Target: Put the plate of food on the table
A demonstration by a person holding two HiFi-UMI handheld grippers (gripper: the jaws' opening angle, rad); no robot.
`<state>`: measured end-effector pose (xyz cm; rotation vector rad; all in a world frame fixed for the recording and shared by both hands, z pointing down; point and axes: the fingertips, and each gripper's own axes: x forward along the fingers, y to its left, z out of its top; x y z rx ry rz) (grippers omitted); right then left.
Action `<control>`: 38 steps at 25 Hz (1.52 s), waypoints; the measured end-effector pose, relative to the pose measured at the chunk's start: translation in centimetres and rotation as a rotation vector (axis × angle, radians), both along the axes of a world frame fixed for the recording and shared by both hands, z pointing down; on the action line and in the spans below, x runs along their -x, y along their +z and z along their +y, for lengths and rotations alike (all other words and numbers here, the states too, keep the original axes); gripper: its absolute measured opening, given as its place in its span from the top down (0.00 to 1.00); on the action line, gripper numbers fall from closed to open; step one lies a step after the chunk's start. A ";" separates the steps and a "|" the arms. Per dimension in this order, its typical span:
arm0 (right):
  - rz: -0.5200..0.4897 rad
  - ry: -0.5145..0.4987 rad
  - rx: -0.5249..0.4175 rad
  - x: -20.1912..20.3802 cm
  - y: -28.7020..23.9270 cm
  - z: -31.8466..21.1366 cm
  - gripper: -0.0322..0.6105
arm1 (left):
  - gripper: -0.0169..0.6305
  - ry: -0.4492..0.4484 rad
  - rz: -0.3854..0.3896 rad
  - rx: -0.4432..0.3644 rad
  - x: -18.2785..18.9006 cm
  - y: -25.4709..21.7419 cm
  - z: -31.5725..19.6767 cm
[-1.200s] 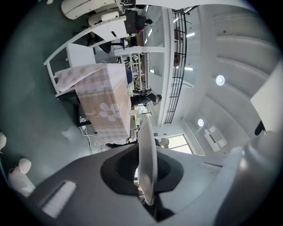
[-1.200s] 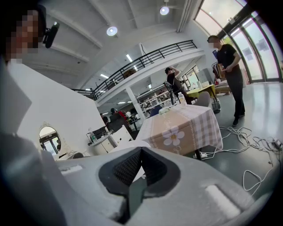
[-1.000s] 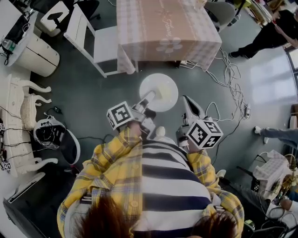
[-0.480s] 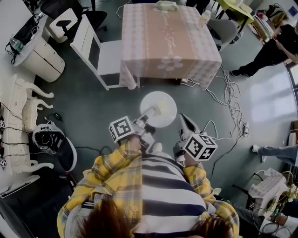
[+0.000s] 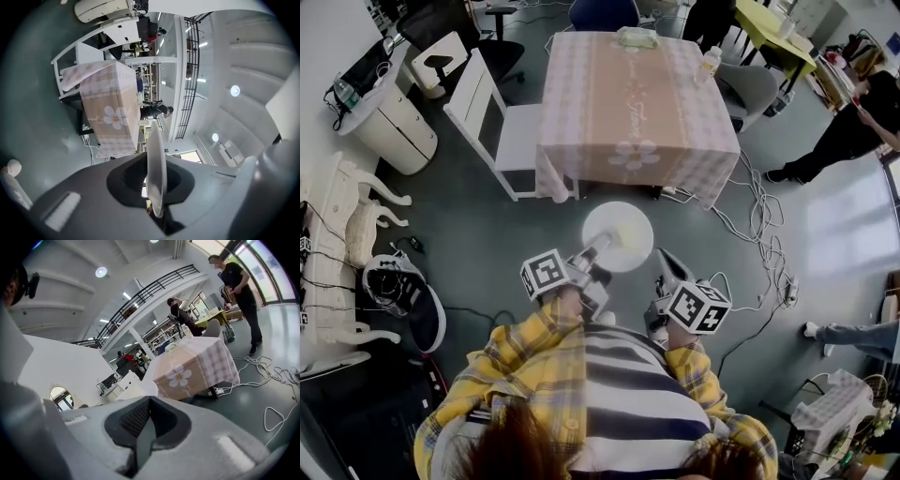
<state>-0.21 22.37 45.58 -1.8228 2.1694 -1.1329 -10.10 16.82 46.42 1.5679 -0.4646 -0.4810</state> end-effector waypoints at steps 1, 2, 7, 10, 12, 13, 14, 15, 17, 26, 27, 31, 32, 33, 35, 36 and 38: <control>0.002 0.001 0.002 -0.7 0.1 0.0 0.95 | 0.98 -0.005 0.006 -0.008 -0.5 -0.2 0.0; 0.003 0.002 0.004 -1.3 0.3 0.0 0.95 | 0.98 -0.010 0.005 -0.015 -0.9 -0.2 0.0; -0.006 -0.001 0.021 -3.2 1.2 -0.1 0.95 | 0.98 -0.022 -0.012 -0.037 -2.0 -0.5 0.0; -0.014 -0.014 0.029 -3.5 1.5 -0.4 0.95 | 0.98 -0.034 -0.007 -0.030 -2.3 -0.5 -0.4; -0.015 -0.022 0.036 -3.7 1.7 -0.7 0.95 | 0.98 -0.040 0.009 -0.020 -2.7 -0.6 -0.7; -0.016 -0.025 0.039 -3.7 1.8 -1.0 0.95 | 0.98 -0.040 0.018 -0.014 -2.9 -0.7 -0.9; -0.018 -0.028 0.042 -3.8 1.9 -1.3 0.95 | 0.98 -0.040 0.023 -0.009 -3.0 -0.8 -1.2; -0.018 -0.030 0.045 -3.8 1.9 -1.6 0.95 | 0.98 -0.039 0.023 -0.004 -3.2 -0.7 -1.5; -0.013 -0.031 0.053 -3.9 2.0 -2.2 0.95 | 0.98 -0.034 0.021 0.001 -3.6 -0.4 -2.2; 0.022 0.010 0.082 -6.1 2.3 -7.3 0.95 | 0.98 0.006 0.039 0.030 -5.8 0.4 -8.1; 0.026 0.018 0.085 -6.4 2.4 -8.2 0.95 | 0.98 0.012 0.040 0.031 -6.0 0.4 -9.0; 0.028 0.042 0.097 -7.0 2.4 -12.0 0.95 | 0.98 0.029 0.045 0.045 -6.5 0.7 -12.9; 0.030 0.044 0.098 -6.9 2.4 -12.9 0.95 | 0.98 0.034 0.053 0.047 -6.6 0.5 -13.8; 0.033 0.046 0.098 -6.9 2.3 -13.9 0.95 | 0.98 0.040 0.054 0.046 -6.7 0.5 -14.8; 0.040 0.053 0.098 -7.1 2.2 -15.8 0.95 | 0.98 0.056 0.041 0.038 -6.9 0.7 -16.7; 0.043 0.057 0.098 -7.1 2.2 -16.8 0.95 | 0.98 0.063 0.039 0.035 -7.0 0.8 -17.6; 0.050 0.064 0.100 -7.2 2.2 -18.6 0.95 | 0.98 0.076 0.045 0.033 -7.0 0.6 -19.2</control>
